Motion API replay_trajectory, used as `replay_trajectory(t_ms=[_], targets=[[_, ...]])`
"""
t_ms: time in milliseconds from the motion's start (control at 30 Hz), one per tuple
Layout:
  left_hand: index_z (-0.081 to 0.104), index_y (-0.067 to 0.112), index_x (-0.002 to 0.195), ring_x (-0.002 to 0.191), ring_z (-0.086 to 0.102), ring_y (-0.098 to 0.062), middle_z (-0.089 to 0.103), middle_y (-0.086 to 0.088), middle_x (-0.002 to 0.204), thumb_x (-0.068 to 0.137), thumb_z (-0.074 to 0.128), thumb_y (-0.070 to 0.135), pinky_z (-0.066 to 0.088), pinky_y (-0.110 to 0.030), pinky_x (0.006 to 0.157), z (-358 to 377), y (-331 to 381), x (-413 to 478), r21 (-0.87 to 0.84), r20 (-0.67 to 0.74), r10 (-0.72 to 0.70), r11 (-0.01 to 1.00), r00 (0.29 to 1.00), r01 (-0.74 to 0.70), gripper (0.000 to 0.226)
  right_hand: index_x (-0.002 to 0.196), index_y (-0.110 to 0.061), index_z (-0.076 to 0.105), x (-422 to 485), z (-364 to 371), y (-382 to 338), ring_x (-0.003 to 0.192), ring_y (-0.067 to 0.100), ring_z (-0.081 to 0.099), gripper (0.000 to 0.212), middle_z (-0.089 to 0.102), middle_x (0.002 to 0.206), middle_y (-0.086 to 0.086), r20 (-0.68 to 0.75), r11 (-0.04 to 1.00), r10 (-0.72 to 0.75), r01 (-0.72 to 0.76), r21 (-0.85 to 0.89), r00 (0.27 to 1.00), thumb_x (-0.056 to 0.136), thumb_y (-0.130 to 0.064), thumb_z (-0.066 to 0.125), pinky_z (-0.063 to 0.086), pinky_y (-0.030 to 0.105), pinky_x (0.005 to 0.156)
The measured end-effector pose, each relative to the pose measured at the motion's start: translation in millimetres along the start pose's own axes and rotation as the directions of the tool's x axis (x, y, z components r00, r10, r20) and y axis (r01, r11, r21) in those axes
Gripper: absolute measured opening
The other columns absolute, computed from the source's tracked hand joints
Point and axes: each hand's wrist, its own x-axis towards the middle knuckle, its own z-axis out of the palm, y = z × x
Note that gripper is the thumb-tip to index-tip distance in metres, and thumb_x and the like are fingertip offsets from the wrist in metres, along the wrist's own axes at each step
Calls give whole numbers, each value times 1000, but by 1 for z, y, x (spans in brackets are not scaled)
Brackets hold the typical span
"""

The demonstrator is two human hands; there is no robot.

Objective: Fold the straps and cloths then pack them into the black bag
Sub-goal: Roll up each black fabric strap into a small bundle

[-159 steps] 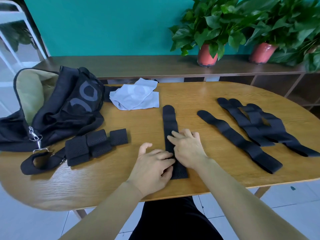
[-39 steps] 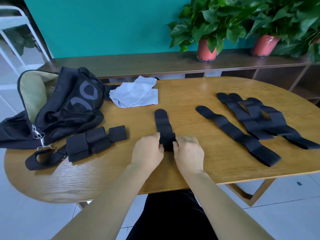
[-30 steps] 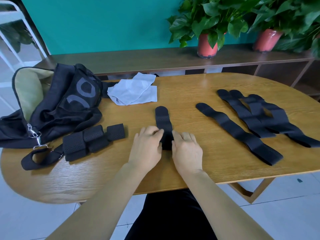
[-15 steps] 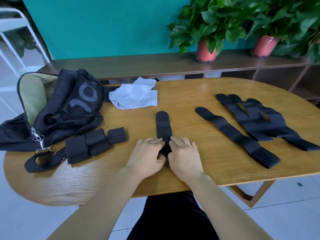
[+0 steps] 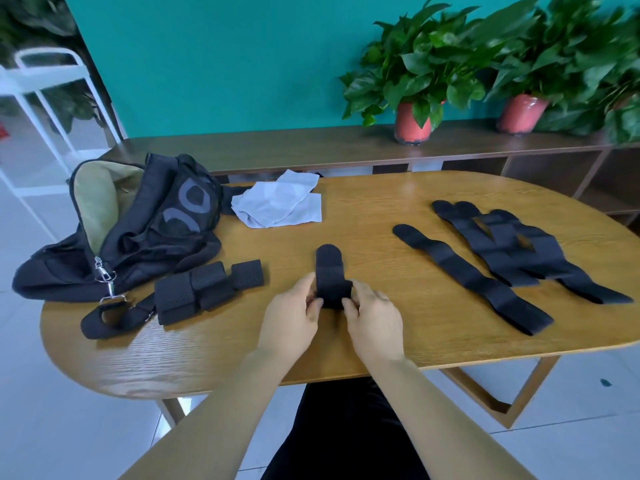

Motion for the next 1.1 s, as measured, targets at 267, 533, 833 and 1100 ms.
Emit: replay_trajectory(t_ms=[267,533,833,1100], targets=[[55,16,128,90,64,-18,68,-1,101,97,51,25,49,-25,73,7,3,13,199,-47,-33,979,998,42,33,78,-10,70,12,14,-9,51,20,57,26,57,53,2,-166,974,-94,56,-219,982,59,-11,87,37,23,36],[60,16,102,83,63,-20,66,-2,92,97,49,23,41,-23,63,9,3,19,286,-10,-18,958,1000,20,13,61,-13,64,13,17,-8,55,21,52,19,53,61,3,-141,950,-134,87,-300,981,63,-6,82,27,21,37],[60,14,125,105,56,-22,58,-3,121,94,50,14,46,-29,79,10,-5,19,312,3,35,949,999,-35,32,78,-16,71,14,22,-5,57,20,49,21,51,69,4,-90,932,-155,116,-343,984,63,-7,82,25,19,36],[36,21,147,143,20,-9,30,6,155,92,42,10,16,-29,112,6,-10,26,371,253,123,904,960,-213,56,71,-13,66,19,27,0,60,21,49,15,51,75,6,-32,916,-197,172,-363,980,66,-5,78,31,24,39]])
